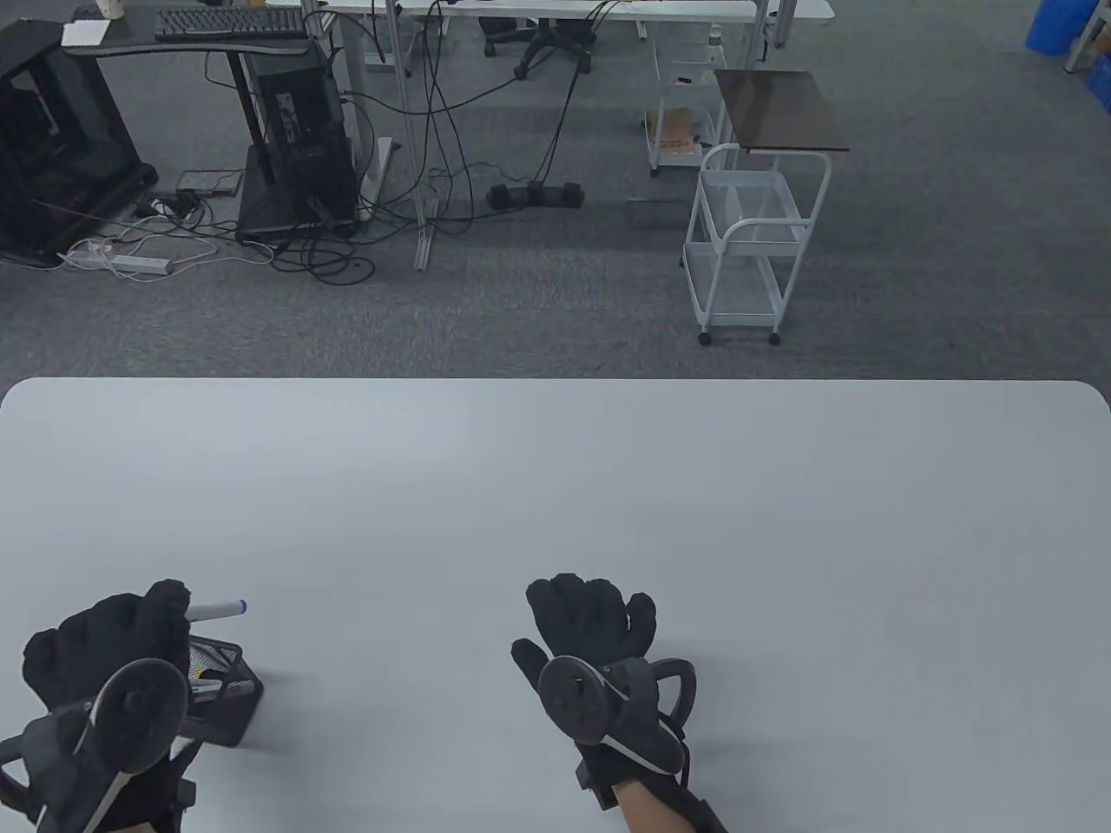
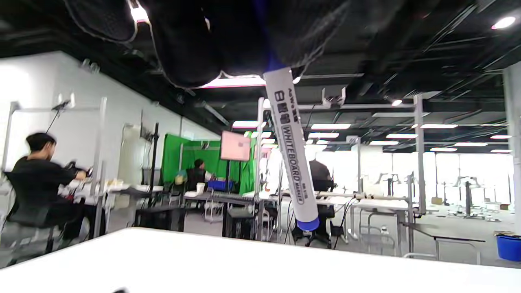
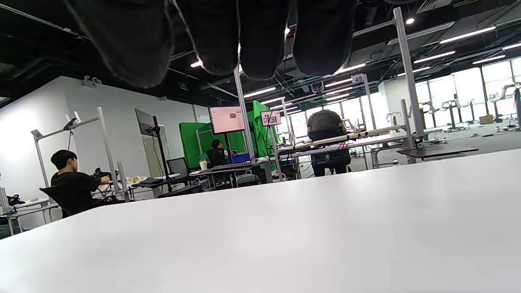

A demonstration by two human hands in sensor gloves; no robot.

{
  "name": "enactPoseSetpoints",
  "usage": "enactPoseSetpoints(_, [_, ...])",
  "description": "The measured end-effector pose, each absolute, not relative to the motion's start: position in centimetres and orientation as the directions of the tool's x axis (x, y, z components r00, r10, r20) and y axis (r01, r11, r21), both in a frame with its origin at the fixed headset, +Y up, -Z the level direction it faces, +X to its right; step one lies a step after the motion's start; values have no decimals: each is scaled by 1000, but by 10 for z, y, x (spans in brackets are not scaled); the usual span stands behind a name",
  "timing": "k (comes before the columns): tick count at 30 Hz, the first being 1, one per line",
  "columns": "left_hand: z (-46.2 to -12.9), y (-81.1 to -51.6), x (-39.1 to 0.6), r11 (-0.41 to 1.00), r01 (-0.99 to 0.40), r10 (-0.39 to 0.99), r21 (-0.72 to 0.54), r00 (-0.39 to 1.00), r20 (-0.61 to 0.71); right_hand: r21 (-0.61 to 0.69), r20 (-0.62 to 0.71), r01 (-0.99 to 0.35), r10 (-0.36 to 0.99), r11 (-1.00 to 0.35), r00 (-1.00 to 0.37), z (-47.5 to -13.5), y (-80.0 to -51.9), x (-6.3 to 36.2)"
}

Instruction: Insert the markers into the pen holder

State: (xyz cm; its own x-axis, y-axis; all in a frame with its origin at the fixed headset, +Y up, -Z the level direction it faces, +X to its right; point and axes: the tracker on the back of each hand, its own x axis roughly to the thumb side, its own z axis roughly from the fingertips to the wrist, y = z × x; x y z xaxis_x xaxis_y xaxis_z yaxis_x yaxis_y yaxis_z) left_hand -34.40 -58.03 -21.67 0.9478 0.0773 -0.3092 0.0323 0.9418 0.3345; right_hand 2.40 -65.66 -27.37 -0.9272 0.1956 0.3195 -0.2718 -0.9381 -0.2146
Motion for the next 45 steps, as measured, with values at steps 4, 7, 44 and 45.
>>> enactPoseSetpoints(4, [-221, -585, -358, 955, 65, 54, 288, 921, -386, -207, 322, -278, 203, -938, -925, -274, -657, 24])
enactPoseSetpoints(7, [-222, -587, -366, 961, 59, 59, 269, 910, -410, -206, 322, -277, 203, -938, -925, -275, -656, 24])
enactPoseSetpoints(44, [-270, -638, -367, 996, 90, -86, -13, 893, -442, -165, 330, -298, 232, -940, -915, -279, -660, 26])
enactPoseSetpoints(45, [-270, -638, -367, 996, 89, -86, -15, 892, -443, -165, 328, -296, 231, -941, -916, -279, -660, 26])
